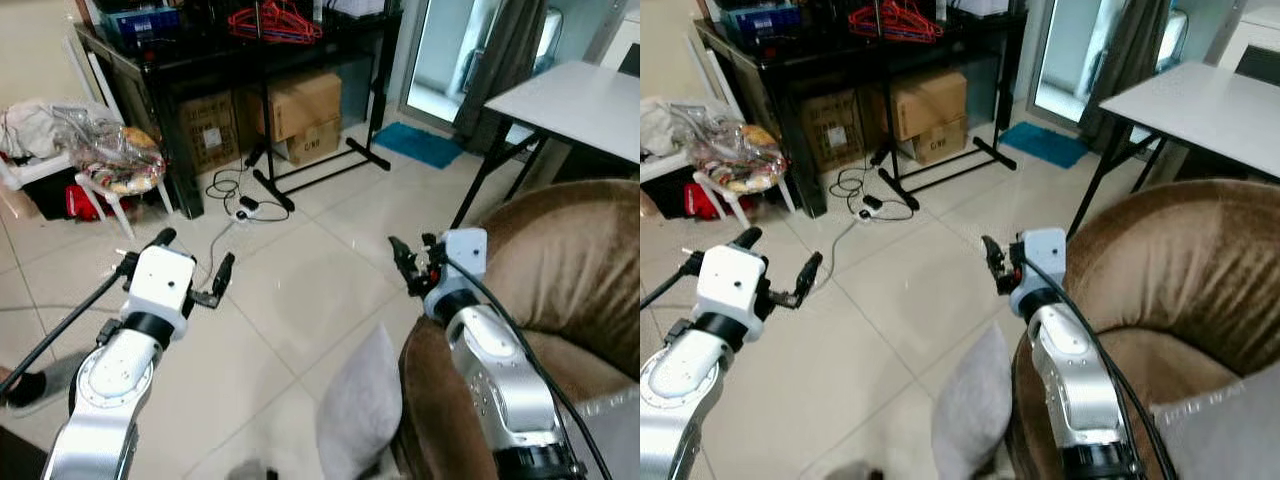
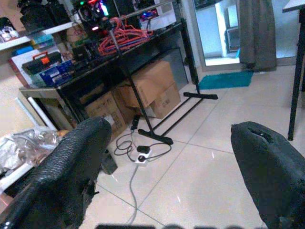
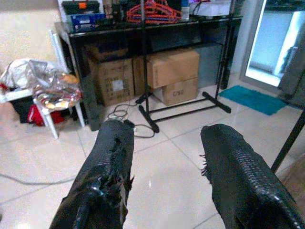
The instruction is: Move the pillow to the sofa from floor
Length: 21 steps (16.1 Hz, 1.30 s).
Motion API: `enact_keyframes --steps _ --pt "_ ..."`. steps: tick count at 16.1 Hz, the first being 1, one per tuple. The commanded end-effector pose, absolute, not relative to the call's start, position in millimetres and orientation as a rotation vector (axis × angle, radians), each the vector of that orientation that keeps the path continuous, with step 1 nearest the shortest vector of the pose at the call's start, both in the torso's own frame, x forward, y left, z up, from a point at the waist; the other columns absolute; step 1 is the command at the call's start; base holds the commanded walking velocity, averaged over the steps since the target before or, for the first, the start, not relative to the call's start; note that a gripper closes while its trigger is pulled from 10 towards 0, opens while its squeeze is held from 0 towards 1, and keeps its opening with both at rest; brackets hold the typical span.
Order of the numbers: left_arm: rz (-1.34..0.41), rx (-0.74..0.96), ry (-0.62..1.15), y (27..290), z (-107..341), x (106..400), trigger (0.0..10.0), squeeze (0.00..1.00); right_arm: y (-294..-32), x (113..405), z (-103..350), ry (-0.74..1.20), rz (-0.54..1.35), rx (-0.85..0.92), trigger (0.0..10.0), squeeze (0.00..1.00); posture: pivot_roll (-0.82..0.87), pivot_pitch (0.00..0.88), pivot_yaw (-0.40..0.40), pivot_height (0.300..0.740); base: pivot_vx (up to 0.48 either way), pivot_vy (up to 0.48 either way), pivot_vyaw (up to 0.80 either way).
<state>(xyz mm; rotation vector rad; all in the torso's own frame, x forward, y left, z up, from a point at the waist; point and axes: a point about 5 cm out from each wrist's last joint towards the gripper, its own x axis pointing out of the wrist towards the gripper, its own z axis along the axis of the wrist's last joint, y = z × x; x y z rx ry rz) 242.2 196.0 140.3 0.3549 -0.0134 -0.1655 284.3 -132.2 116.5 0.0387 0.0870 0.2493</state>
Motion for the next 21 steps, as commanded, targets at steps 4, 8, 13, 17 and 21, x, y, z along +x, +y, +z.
enact_keyframes --steps 4,8,13,17,21 --pt "-0.166 0.346 -0.025 193.8 141.4 243.4 10.0 0.00 -128.8 286.0 112.7 0.113 0.292 0.016 10.0 0.00 0.02 0.000 0.002 0.651 0.000 0.000 0.00" --pt "-0.160 0.348 -0.027 193.6 141.4 243.3 10.0 0.00 -127.3 286.8 112.4 0.126 0.322 0.006 10.0 0.00 0.02 0.000 -0.002 0.651 0.000 0.000 0.00" --pt "-0.162 0.340 -0.028 192.5 140.9 242.7 10.0 0.00 -127.1 286.4 111.6 0.134 0.340 0.003 10.0 0.00 0.02 0.000 -0.003 0.651 0.000 0.000 0.00" --pt "-0.170 0.318 -0.031 191.8 141.0 242.6 10.0 0.00 -125.3 286.3 111.9 0.139 0.365 -0.001 10.0 0.00 0.02 0.000 -0.006 0.651 0.000 0.000 0.00" --pt "-0.173 0.300 -0.039 191.5 142.4 242.3 10.0 0.00 -122.0 285.6 113.6 0.128 0.407 -0.057 10.0 0.00 0.02 0.000 -0.009 0.651 0.066 0.000 0.15"
